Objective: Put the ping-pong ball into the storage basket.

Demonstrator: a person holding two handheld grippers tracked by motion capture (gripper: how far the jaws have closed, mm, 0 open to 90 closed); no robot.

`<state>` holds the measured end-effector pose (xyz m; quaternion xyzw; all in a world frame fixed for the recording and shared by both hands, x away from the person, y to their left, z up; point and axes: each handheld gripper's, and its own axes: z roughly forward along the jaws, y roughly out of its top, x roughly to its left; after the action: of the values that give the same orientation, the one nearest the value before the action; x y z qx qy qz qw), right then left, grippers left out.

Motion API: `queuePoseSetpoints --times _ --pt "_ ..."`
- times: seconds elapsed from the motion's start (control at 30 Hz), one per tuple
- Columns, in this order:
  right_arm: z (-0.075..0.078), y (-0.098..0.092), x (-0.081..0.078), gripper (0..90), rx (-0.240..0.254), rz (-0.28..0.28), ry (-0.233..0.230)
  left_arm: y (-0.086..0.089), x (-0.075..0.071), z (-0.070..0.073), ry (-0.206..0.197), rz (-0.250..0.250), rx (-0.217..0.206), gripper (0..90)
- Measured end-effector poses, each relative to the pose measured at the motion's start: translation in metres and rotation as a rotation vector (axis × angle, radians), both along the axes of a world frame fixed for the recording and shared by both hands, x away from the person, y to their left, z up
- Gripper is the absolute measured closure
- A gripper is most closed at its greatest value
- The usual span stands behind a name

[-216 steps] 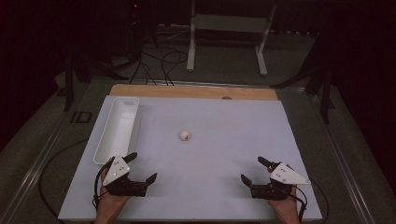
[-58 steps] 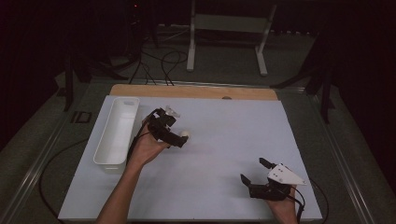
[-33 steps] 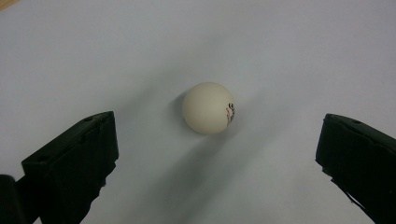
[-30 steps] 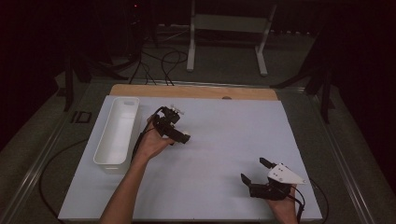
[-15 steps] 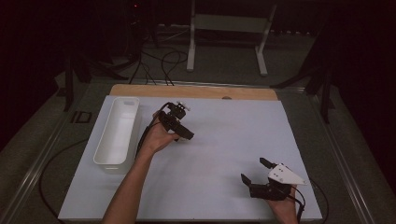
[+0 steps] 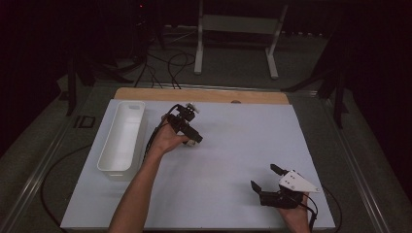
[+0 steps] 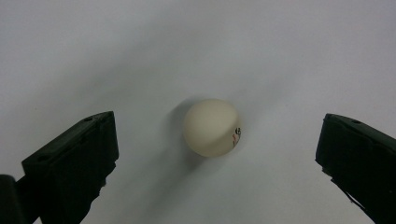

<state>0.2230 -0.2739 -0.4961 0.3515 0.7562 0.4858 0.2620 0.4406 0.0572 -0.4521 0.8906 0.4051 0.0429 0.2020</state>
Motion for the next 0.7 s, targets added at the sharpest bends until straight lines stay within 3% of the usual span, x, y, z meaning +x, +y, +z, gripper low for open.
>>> queuePoseSetpoints --times 0.23,0.7 --pt "0.000 -0.001 0.000 8.6 0.003 -0.002 0.000 -0.003 0.004 0.001 0.008 -0.002 0.004 0.0" --pt "0.000 -0.002 0.000 8.6 0.003 -0.002 -0.002 -0.005 0.014 -0.009 0.037 -0.001 0.044 0.0"
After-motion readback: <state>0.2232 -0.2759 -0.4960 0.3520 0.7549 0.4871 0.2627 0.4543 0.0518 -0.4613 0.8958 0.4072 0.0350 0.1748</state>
